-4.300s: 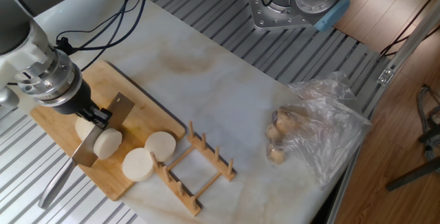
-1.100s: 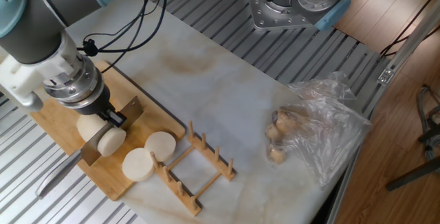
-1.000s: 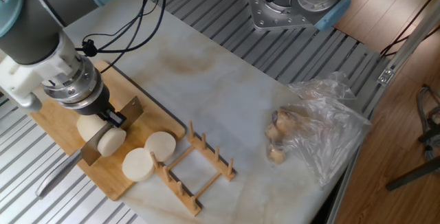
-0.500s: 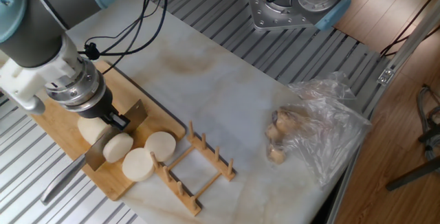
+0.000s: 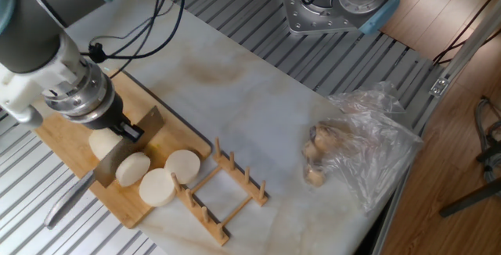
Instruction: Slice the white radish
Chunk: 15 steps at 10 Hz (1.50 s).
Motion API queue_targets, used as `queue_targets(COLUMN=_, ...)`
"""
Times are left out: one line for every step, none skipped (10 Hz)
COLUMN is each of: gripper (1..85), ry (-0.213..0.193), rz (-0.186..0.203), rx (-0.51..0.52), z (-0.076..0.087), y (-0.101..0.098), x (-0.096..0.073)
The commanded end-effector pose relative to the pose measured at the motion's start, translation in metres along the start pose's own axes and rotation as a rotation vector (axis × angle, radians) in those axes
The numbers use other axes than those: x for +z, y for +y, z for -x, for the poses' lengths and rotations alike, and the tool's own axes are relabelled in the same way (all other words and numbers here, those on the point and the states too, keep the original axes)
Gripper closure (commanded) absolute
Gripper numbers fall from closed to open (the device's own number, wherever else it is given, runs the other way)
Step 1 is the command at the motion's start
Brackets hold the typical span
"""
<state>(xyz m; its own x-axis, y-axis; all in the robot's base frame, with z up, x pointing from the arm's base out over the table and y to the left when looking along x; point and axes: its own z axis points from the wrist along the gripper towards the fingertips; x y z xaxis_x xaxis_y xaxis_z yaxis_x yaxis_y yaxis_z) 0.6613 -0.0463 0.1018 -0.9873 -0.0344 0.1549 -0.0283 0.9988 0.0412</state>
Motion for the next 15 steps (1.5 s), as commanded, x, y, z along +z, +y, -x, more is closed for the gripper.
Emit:
queue_targets(gripper=84.3, ry=-0.016, rz=-0.01, rx=0.011, z=0.003, y=0.002, x=-0.013)
queue_targets(gripper=84.3, ry=-0.027, rz=-0.013, rx=0.005, z=0.006, y=0.004, x=-0.012)
queue_targets(gripper=84.3, ry=-0.033, rz=-0.004, rx=0.009, z=0.008, y=0.01, x=-0.013)
queue_targets(gripper=84.3, ry=-0.03, rz=0.002, rx=0.009, z=0.008, y=0.016, x=-0.016)
queue_targets(gripper=84.3, ry=-0.032, rz=0.013, rx=0.01, z=0.008, y=0.022, x=-0.017)
queue_targets(gripper=84.3, ry=-0.038, rz=0.017, rx=0.017, z=0.009, y=0.024, x=-0.017)
queue_targets(gripper=84.3, ry=-0.042, rz=0.028, rx=0.022, z=0.009, y=0.027, x=-0.019)
queue_targets(gripper=84.3, ry=-0.046, rz=0.042, rx=0.023, z=0.01, y=0.032, x=-0.02)
queue_targets(gripper=84.3, ry=-0.05, rz=0.049, rx=0.024, z=0.01, y=0.034, x=-0.022)
queue_targets(gripper=84.3, ry=-0.051, rz=0.054, rx=0.026, z=0.011, y=0.036, x=-0.023)
queue_targets(gripper=84.3, ry=-0.051, rz=0.065, rx=0.032, z=0.011, y=0.039, x=-0.024)
queue_targets(gripper=84.3, ry=-0.05, rz=0.063, rx=0.033, z=0.011, y=0.04, x=-0.024)
queue_targets(gripper=84.3, ry=-0.051, rz=0.037, rx=0.022, z=0.011, y=0.033, x=-0.023)
queue_targets(gripper=84.3, ry=-0.06, rz=0.021, rx=0.015, z=0.012, y=0.025, x=-0.021)
queue_targets(gripper=84.3, ry=-0.063, rz=0.035, rx=0.015, z=0.012, y=0.023, x=-0.016)
